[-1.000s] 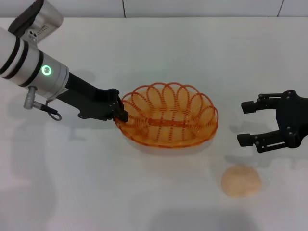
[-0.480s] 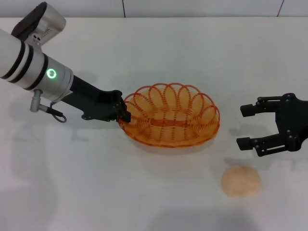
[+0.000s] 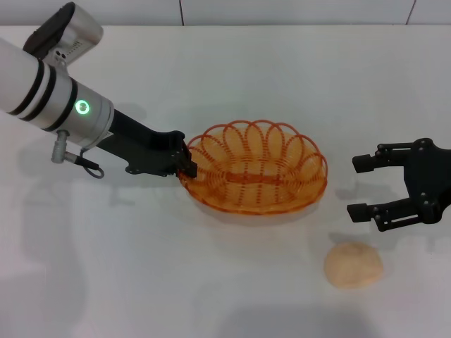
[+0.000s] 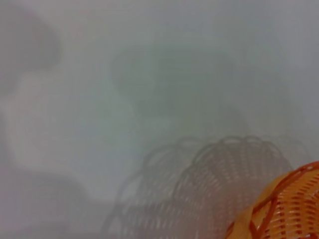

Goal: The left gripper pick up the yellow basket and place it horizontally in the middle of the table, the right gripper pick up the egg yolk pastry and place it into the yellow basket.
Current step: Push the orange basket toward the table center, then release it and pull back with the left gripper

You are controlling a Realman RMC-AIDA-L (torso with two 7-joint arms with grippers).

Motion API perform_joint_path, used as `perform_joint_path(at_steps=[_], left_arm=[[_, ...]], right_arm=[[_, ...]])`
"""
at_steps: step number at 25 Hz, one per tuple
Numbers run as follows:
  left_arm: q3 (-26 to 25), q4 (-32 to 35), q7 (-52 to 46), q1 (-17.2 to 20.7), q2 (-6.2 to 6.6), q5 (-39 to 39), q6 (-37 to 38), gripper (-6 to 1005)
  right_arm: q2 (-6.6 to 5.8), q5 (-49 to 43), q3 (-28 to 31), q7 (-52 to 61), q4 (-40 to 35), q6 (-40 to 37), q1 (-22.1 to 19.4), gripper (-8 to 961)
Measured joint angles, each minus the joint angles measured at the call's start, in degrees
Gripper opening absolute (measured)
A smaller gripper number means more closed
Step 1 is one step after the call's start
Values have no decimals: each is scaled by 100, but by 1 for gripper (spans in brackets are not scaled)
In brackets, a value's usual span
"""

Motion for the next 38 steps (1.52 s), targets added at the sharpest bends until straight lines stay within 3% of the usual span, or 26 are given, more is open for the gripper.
perform_joint_path(at_steps=[36,38], left_arm=[[-38,-219,107,81,-42,-364,-43,132],[-42,-198,114,119,-23,-456,-33,272]], right_arm=[[7,0,38,-3,24,-70,-33,841],[7,0,42,-4,22,-70,-33,841]])
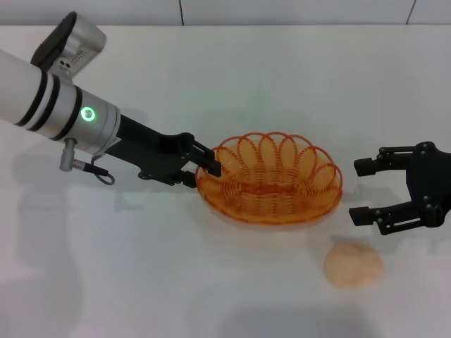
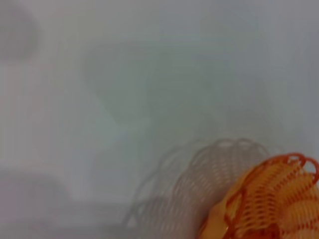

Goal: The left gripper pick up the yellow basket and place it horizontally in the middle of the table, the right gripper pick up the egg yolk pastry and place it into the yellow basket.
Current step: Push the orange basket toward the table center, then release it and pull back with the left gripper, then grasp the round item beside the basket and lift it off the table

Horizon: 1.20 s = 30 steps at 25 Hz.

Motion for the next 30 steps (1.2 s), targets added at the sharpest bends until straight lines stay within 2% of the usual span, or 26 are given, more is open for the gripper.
perform_joint_path(at_steps=[5,11,16,20,24,30], left_arm=[[0,43,90,32,47,-141,66,538],[-12,336,572,179,172,-608,226,817],[-11,797,1190,357,190,-1149,216,852],[-12,849,2188,466,218,-1601,91,879],[-19,844,3464,598,186,-2091,-6,893],[32,854,4859,626,196,-2165,-200,893]], right_arm=[[-7,0,4,0,-18,0,-26,841],[-9,0,9,3,-27,0,-35,841],[-9,0,9,17,-30,0,-36,842],[-17,-5,11,21,-30,28,-57,840],[-24,-83,78,37,-32,36,-66,838],[-18,-677,56,462,-591,23,-158,836]])
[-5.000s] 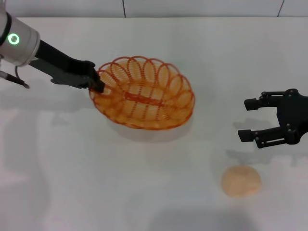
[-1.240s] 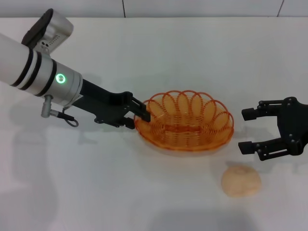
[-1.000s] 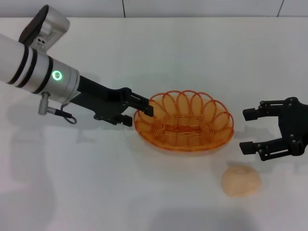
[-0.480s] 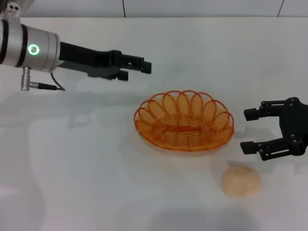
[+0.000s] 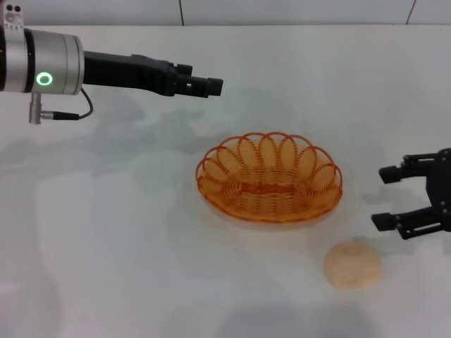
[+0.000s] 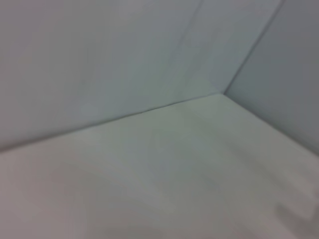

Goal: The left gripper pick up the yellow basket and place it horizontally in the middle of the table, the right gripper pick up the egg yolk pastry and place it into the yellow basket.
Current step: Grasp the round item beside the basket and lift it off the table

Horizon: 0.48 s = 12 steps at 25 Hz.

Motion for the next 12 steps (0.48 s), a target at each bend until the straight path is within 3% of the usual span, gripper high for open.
perform_joint_path(at_steps=[6,12], left_arm=[[76,222,1264,97,-44,20,-13,893],[413,775,1797,279,-115,26,125,893]], right_arm=[[1,-660,-174,521,-591,-167,-66,833],[8,-1020,-676,890,-956,-281,-80,830]])
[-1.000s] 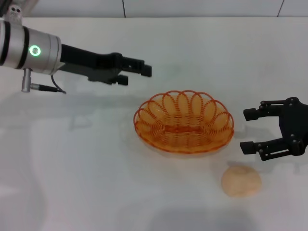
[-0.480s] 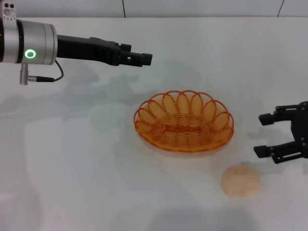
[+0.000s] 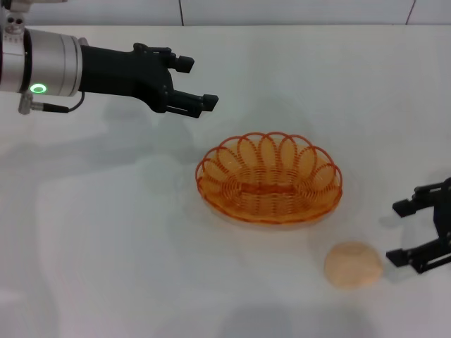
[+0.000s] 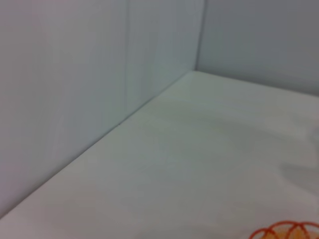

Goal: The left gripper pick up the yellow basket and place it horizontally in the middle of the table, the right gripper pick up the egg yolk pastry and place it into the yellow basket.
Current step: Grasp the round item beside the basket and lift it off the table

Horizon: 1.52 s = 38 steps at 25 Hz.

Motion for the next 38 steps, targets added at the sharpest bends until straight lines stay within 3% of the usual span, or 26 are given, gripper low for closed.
perform_joint_path(at_steps=[10,27,38], left_arm=[[225,101,291,11,-44,15,198,893],[538,73,241,68,-11,61,476,893],[571,75,179,77,-39,197,549,893]], right_arm=[[9,-234,-1049,177,-149,619,51,825],[9,-329,-1631,334,-88,974,31,824],[10,-491,-1922,389,-34,1212,9,743]])
